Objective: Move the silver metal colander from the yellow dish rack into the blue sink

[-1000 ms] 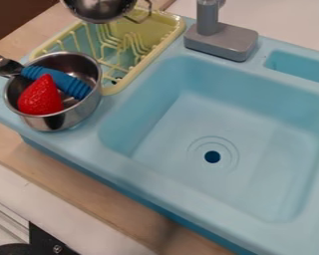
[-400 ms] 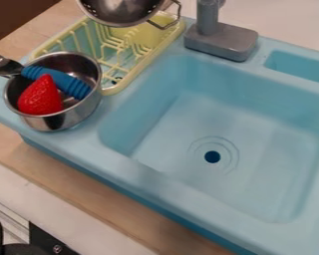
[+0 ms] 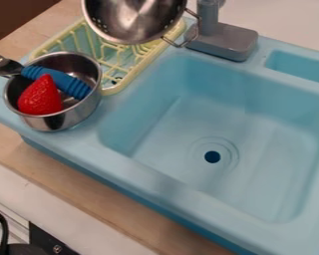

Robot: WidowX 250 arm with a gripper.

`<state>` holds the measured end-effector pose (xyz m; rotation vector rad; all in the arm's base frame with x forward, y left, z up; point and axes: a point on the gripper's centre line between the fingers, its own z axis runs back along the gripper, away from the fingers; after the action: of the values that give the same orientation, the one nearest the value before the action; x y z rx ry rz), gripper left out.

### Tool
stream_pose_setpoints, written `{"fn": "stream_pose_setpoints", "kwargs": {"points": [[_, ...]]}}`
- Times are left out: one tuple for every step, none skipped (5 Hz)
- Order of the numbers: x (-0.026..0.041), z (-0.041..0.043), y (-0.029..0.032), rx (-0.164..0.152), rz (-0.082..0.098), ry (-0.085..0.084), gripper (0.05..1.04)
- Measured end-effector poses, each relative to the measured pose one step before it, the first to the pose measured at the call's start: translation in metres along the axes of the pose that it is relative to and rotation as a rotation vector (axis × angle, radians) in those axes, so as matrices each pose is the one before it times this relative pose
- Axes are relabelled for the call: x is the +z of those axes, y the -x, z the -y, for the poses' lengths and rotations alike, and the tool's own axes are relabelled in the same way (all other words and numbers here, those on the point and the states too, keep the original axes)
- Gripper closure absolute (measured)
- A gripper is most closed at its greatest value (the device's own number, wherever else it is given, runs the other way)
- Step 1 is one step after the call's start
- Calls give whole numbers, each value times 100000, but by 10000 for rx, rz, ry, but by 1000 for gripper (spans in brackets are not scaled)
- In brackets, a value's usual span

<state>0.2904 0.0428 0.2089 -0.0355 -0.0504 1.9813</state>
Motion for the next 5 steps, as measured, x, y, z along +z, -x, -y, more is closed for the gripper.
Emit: {"fn": "stream_pose_setpoints", "kwargs": {"points": [[-314, -2034, 718, -331, 357, 81, 1022], [-235, -1897, 624, -199, -113, -100, 1022], [-997, -903, 1386, -552, -18, -62, 1022], [-1149, -593, 1884, -574, -12, 45, 1022], [-3928, 402, 1156, -455, -184, -369, 1022]]}}
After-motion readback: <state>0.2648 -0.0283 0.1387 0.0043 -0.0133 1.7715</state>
